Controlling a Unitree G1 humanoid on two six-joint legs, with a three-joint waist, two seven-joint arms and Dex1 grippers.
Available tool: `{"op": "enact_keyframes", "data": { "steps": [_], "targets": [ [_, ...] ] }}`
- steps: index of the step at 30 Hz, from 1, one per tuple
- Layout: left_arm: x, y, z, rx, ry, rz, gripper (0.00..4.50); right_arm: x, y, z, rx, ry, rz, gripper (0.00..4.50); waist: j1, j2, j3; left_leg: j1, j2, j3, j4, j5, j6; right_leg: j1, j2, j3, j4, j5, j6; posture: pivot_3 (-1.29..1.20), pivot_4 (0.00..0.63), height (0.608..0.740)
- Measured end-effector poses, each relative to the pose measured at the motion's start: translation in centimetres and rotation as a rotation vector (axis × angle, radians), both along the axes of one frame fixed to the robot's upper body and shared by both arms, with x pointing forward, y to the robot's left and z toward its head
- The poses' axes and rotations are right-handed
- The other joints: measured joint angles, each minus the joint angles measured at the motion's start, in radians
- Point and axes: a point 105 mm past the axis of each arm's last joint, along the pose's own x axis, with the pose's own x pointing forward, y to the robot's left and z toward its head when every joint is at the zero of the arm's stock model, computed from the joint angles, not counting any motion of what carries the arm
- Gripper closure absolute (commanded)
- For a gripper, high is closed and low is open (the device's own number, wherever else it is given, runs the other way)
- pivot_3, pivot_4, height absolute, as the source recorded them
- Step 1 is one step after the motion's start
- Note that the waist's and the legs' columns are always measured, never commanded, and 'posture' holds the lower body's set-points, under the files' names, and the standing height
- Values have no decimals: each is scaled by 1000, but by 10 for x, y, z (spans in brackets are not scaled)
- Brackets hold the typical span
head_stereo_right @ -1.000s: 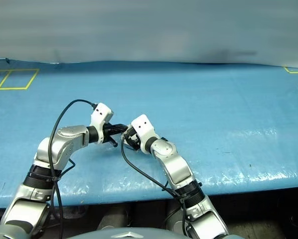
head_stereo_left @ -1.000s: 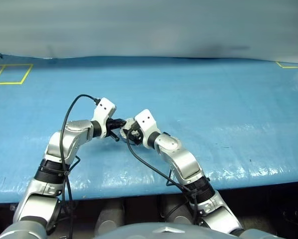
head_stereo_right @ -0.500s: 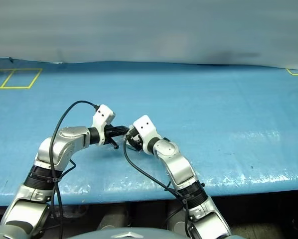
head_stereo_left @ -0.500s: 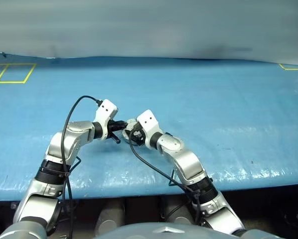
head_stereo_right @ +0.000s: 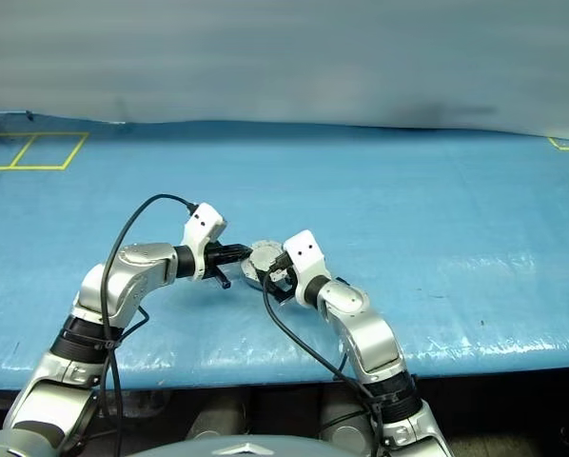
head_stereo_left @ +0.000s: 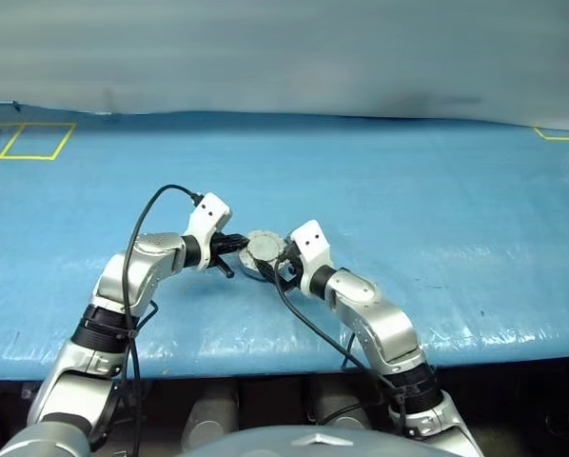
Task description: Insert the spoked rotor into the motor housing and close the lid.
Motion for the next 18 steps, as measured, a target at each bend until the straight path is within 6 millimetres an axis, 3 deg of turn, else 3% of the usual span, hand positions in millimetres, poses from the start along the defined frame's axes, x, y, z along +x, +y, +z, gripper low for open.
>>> {"op": "enact_keyframes", "data": {
  "steps": [6, 10, 18],
  "targets": [
    [1, -1, 1, 9, -11, -8, 4500, -31, -23, -22, 69, 182, 8, 36, 6, 1, 1, -4, 0, 0, 0, 0, 1, -3, 0, 0, -1, 0, 0, 0, 150, 740],
    [2, 0, 1, 12, -16, -9, 4500, -42, -32, -15, 191, 259, 0, 36, 5, 2, 2, -5, 0, 0, 0, 0, 1, -4, 0, 0, -1, 0, 0, 0, 150, 740],
    [2, 0, 2, 11, -26, -14, 4500, -31, -28, -8, 535, 405, -155, 36, 5, 3, 3, -9, 1, 0, 1, -1, 1, -7, 0, -1, -1, 0, 0, 0, 150, 740]
  ]
}}
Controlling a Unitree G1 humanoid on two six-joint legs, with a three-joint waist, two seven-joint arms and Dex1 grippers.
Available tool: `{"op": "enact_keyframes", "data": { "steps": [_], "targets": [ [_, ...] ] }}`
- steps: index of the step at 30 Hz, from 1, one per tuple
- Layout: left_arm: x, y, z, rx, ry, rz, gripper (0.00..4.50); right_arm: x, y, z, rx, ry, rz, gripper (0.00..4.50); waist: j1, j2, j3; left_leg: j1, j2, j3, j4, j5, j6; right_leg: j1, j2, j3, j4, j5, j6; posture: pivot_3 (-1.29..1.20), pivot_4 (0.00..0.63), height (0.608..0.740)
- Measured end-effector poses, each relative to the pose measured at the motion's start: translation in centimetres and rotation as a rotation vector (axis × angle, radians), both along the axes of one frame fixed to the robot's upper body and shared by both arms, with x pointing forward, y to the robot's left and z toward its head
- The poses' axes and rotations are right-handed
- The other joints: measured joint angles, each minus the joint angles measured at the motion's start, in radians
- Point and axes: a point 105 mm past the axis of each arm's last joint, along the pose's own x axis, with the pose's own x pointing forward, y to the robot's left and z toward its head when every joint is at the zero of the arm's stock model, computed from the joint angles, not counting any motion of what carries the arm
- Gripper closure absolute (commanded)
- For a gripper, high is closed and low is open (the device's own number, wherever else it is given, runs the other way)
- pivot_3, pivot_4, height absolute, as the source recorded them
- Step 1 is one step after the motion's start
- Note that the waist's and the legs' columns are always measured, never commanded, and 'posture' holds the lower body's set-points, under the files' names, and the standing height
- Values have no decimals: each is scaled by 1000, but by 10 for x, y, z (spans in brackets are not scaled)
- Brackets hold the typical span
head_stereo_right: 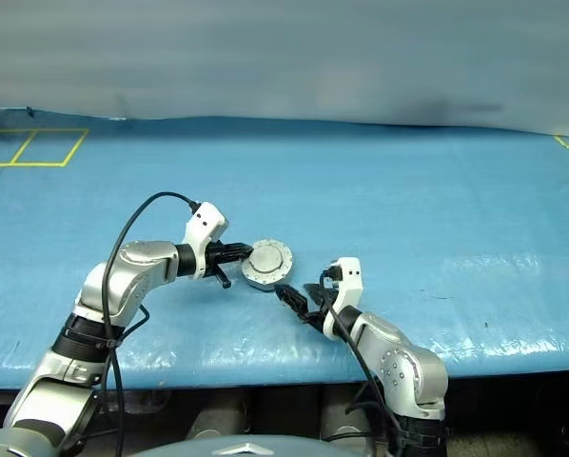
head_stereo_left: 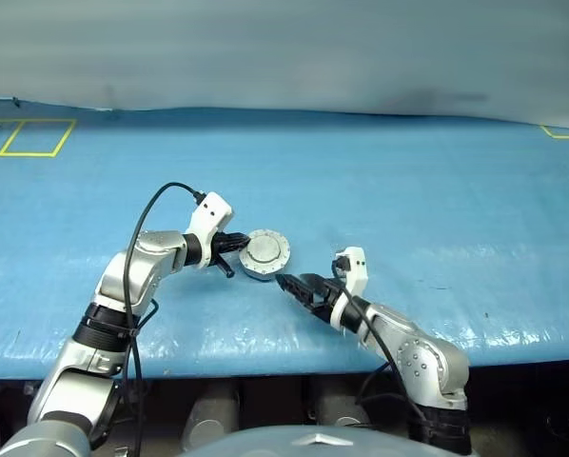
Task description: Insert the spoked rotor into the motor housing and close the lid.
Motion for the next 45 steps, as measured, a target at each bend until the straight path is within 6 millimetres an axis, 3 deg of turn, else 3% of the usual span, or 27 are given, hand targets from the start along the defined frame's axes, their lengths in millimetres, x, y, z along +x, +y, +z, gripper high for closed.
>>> {"op": "enact_keyframes", "data": {
  "steps": [13, 27, 30, 38, 45],
  "targets": [
    [-2, 3, -1, 1, -1, 7, 4500, 19, -2, 0, 236, 177, -86, 36, -8, 1, 0, 0, 0, 0, 0, 0, 1, 1, 0, 0, -1, 0, 0, 0, 150, 740],
    [-2, 3, -1, 1, -2, 6, 4500, 21, 20, 6, 377, 249, -55, 36, -8, 2, 1, 0, 0, 0, 0, 0, 1, 1, 1, 0, -1, 0, 0, 0, 150, 740],
    [-2, 3, -1, 3, -3, 8, 4500, 23, 20, 5, 409, 260, -71, 624, -8, 2, 1, -1, 0, 0, 0, 0, 1, 1, 1, 0, -1, 0, 0, 0, 150, 740],
    [-1, 8, -2, 19, -4, 24, 4500, 21, 23, 0, 432, 296, -76, 3207, -9, 4, 3, -2, 0, 0, 0, -1, 2, 0, 1, 0, -2, 0, 0, 0, 150, 740],
    [-1, 9, -2, 18, -4, 30, 4500, 18, 27, -1, 430, 305, -62, 3260, -10, 4, 3, -1, 0, 0, 0, -1, 2, 0, 2, 0, -1, 0, 0, 0, 150, 740]
  ]
}}
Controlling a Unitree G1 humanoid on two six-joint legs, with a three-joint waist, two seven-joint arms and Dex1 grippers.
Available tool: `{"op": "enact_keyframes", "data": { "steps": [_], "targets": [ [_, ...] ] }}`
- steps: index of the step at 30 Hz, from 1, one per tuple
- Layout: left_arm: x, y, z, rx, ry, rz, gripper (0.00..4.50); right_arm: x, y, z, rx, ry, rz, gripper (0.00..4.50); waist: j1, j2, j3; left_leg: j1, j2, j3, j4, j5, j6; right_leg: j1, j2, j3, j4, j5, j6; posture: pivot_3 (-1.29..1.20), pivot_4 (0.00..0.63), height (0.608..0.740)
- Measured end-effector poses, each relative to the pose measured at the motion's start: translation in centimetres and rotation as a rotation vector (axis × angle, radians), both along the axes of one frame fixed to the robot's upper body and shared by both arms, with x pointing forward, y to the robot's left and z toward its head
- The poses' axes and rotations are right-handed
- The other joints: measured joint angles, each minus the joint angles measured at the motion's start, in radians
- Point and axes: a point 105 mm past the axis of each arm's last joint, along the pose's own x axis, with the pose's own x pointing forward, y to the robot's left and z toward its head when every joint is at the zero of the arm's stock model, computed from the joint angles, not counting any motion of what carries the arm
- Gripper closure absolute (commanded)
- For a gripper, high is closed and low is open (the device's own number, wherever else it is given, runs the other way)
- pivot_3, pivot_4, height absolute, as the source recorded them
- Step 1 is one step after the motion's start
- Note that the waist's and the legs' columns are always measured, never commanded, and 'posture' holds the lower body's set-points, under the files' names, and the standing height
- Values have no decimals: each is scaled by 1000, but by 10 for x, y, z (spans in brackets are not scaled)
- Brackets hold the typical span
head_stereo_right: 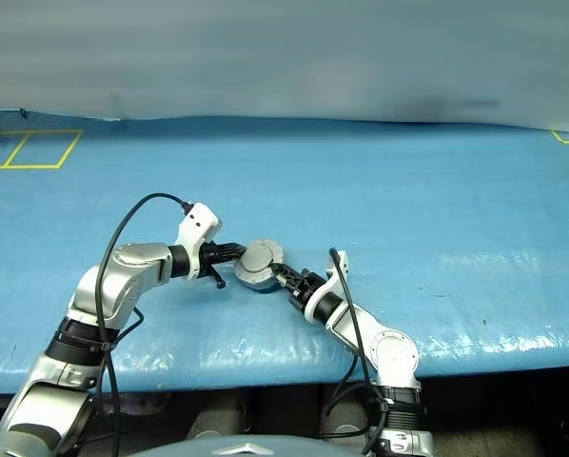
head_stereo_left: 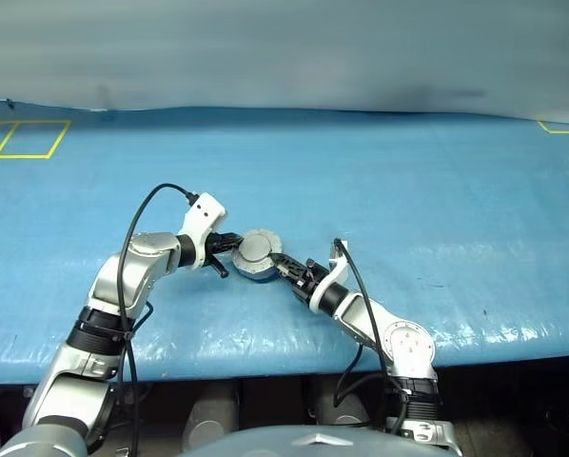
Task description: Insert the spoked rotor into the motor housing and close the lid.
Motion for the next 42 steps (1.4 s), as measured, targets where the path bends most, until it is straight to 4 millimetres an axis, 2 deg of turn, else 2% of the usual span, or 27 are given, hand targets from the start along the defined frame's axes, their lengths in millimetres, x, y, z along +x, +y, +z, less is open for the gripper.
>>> {"op": "enact_keyframes", "data": {
  "steps": [5, 10, 14, 17, 20, 23, 25, 28, 32, 37, 42],
  "targets": [
    [0, 1, 0, -14, 0, 9, 4500, -2, 2, 0, 3, 3, 8, 3260, -4, 0, 0, 0, 0, 0, 0, 0, 0, 0, 0, 0, 0, 0, 0, 0, 150, 740],
    [3, 0, 3, -141, -15, 108, 4500, -3, 3, 1, 17, 9, 10, 3260, -6, 0, 1, -1, 0, 0, 0, 0, 0, -1, 0, 0, 0, 0, 0, 0, 150, 740],
    [5, 2, 23, -279, -75, 220, 4500, -3, 2, 2, 27, 13, 5, 3260, -8, 0, 2, -3, 0, 0, 0, 0, 0, -2, 0, 0, 0, 1, 1, 0, 150, 740],
    [1, 13, 38, -472, -85, 357, 4500, -4, 2, 1, 39, 20, -4, 3260, -9, 0, 3, -3, 0, 0, 0, -1, 1, -2, 0, 0, -1, 1, 1, 0, 150, 740],
    [-11, 23, 30, -598, -26, 456, 4500, -3, -1, 2, 45, 24, -20, 3260, -11, 0, 3, -3, 0, 0, 0, -1, 1, -1, 0, 0, -1, 1, 1, 0, 150, 740],
    [-28, 27, 8, -728, 91, 555, 4500, 0, -4, 4, 55, 19, -43, 3260, -10, -1, 4, -3, 0, 0, 2, -1, 1, -1, 1, 0, -3, 1, 2, 0, 150, 740],
    [-41, 24, -3, -826, 163, 583, 3886, 2, -6, 7, 70, 11, -59, 3260, -10, -1, 5, -4, 0, 0, 3, -1, 1, 0, 0, 0, -4, 2, 2, 0, 150, 740],
    [-55, 17, -9, -957, 232, 574, 2885, 9, -8, 17, 83, -24, -70, 3260, -9, -2, 7, -4, 0, 0, 4, -1, 1, 0, 0, 0, -5, 2, 2, 0, 150, 740],
    [-62, 10, -3, -1118, 261, 555, 1514, 17, -9, 31, 98, -74, -82, 3260, -8, -3, 8, -4, 0, 0, 3, -1, 2, 0, 0, 0, -5, 2, 2, 0, 150, 740],
    [-71, 20, 0, -1259, 258, 579, 1, 28, -16, 44, 112, -119, -117, 3260, -10, -3, 9, -6, 0, 0, 2, -2, 3, 0, 0, 0, -8, 2, 2, 0, 150, 740],
    [-73, 20, 2, -1355, 286, 574, 0, 34, -14, 56, 127, -157, -108, 3260, -8, -3, 9, -5, 0, 0, 2, -3, 4, 0, 1, 0, -8, 2, 2, 0, 150, 740]
  ]
}}
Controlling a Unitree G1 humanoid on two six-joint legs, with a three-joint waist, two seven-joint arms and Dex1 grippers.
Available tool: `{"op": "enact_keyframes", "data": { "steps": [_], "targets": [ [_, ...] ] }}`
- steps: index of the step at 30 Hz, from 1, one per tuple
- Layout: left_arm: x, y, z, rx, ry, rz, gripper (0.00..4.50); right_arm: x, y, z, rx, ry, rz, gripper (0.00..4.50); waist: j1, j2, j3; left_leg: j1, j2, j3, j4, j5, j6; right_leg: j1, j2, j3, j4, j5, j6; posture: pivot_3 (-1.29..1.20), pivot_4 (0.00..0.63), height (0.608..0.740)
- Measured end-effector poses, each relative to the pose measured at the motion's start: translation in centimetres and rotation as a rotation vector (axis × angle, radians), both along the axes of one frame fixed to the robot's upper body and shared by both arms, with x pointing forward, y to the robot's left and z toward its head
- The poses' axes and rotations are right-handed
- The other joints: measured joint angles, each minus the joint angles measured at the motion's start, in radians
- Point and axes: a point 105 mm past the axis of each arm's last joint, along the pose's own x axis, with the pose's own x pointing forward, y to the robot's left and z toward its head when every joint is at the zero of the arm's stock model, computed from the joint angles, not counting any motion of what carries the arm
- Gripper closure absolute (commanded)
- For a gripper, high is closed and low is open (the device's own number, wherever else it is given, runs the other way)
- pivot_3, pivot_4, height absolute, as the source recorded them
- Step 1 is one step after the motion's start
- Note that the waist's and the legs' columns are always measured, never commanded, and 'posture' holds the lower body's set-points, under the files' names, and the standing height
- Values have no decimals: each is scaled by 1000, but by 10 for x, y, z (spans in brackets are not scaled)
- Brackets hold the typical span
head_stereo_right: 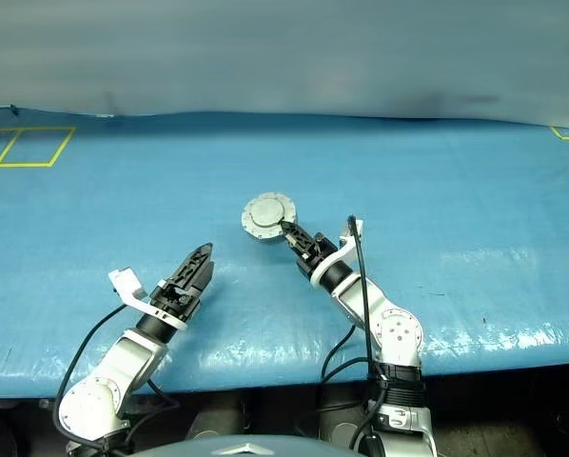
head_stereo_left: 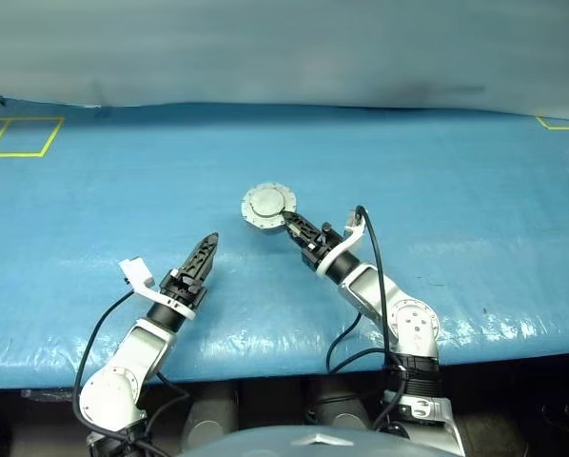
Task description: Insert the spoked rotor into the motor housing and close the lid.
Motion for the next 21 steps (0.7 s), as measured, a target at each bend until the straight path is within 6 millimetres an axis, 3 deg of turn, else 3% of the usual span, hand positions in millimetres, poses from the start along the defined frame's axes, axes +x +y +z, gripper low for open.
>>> {"op": "enact_keyframes", "data": {
  "steps": [15, 21],
  "targets": [
    [1, -19, 6, -228, -25, -66, 0, -20, 27, 6, -8, -5, 146, 3260, 1, 0, 0, 0, 0, 0, 0, 0, 0, 0, 0, 0, 0, 0, 0, 0, 150, 740],
    [2, -21, 6, -255, -30, -61, 0, -32, 36, -2, -4, 31, 188, 3260, 2, 0, 0, 0, 0, 0, 1, 0, 0, 0, 0, 0, 0, 0, 0, 0, 150, 740]
  ]
}}
